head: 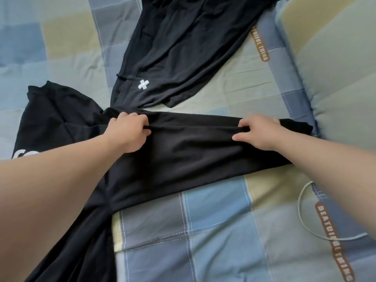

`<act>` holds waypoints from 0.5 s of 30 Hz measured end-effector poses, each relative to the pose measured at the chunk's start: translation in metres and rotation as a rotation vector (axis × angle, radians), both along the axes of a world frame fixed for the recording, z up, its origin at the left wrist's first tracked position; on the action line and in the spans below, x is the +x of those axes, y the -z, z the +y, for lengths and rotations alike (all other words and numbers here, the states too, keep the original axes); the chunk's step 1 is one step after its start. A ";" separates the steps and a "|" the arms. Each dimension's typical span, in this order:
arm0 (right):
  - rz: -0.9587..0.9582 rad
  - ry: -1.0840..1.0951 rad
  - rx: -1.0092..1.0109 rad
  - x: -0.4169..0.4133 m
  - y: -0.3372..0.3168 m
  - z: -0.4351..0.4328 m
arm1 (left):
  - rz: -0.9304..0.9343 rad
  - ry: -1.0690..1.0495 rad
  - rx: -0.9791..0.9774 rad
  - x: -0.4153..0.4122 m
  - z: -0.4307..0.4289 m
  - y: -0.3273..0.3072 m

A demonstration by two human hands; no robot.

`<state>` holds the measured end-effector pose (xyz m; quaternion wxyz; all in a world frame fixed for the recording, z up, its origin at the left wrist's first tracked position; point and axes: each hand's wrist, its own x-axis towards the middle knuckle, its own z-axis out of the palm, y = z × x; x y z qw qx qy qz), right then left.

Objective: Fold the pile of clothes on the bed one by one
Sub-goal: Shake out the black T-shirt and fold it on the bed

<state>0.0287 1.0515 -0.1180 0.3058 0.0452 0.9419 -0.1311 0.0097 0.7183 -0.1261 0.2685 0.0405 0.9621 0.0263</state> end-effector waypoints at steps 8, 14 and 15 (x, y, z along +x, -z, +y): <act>0.208 0.296 -0.003 -0.004 0.007 0.020 | 0.217 -0.075 0.232 -0.013 0.025 0.000; 0.213 0.312 0.224 -0.009 0.011 0.018 | 0.293 -0.127 0.298 -0.014 0.021 0.013; 0.218 0.325 0.262 -0.009 0.011 0.015 | 0.300 -0.113 0.311 -0.014 0.019 0.012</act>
